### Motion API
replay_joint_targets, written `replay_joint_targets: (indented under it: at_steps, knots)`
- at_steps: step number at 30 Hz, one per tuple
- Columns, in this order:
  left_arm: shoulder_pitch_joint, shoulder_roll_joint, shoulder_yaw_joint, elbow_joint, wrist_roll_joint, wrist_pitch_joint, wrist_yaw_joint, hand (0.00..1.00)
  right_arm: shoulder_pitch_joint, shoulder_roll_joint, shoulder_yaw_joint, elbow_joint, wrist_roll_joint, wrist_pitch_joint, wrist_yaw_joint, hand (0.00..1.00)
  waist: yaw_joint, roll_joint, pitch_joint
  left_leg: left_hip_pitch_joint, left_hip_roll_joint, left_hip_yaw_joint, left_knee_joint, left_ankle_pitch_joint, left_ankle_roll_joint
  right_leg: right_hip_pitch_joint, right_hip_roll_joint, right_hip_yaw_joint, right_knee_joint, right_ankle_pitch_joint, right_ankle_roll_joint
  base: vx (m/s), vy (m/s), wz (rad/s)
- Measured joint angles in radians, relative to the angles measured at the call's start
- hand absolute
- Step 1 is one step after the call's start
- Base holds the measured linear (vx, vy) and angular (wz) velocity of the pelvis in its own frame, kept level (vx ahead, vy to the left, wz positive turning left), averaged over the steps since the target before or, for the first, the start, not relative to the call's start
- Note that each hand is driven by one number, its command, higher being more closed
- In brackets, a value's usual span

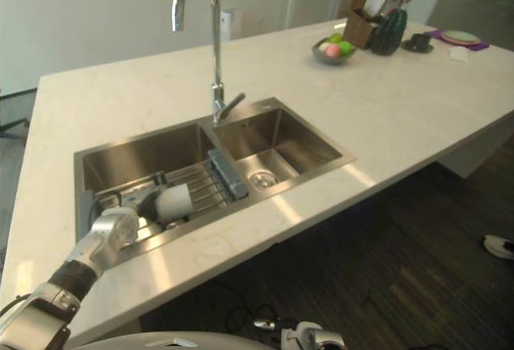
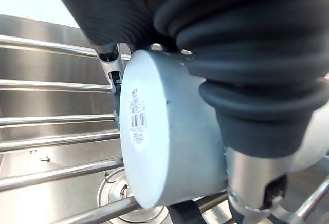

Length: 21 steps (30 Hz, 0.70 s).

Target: Walk over to the sink, pick up the cup, carry it to the dishwasher, place the cup inside the dishwasher, then close the dishwasher door

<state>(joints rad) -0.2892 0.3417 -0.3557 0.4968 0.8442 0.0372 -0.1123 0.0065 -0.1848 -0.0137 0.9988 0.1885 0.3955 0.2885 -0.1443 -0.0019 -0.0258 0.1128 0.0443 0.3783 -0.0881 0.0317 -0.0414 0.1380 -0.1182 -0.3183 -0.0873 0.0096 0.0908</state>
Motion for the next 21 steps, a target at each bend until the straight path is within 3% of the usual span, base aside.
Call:
replay_joint_targets:
  at_steps: [5,12,19,21]
  knots:
    - [0.022,0.009,0.001,-0.047,-0.104,-0.043,0.019,1.00,0.000,0.003,0.000,0.004,0.001,-0.017,-0.001,0.00,0.000,-0.001,0.001,-0.010,-0.002,-0.021,0.000,0.003,0.005,0.001,-0.001,-0.023,0.000,-0.001,0.001,0.01,-0.002,0.12]
    - [0.090,0.018,0.030,-0.176,-0.334,-0.095,0.059,1.00,-0.003,0.011,0.000,0.012,0.003,-0.029,-0.008,0.00,0.013,-0.012,0.010,-0.011,-0.003,-0.032,0.000,0.003,0.004,0.007,-0.002,-0.034,0.003,-0.003,0.001,0.01,-0.002,0.03]
    - [0.105,-0.008,0.119,-0.293,-0.535,-0.120,0.136,1.00,-0.003,0.011,0.000,0.013,0.006,-0.030,-0.010,0.00,0.039,-0.024,0.024,-0.011,-0.008,-0.053,0.000,0.009,0.011,0.022,-0.006,-0.062,0.000,-0.004,0.002,-0.02,0.005,0.12]
    - [0.107,-0.011,0.132,-0.294,-0.643,-0.126,0.148,1.00,-0.002,0.011,0.000,0.013,0.009,-0.030,-0.011,0.00,0.039,-0.025,0.025,-0.011,-0.012,-0.066,0.000,0.010,0.013,0.031,-0.009,-0.078,0.000,-0.006,0.005,-0.01,0.013,0.19]
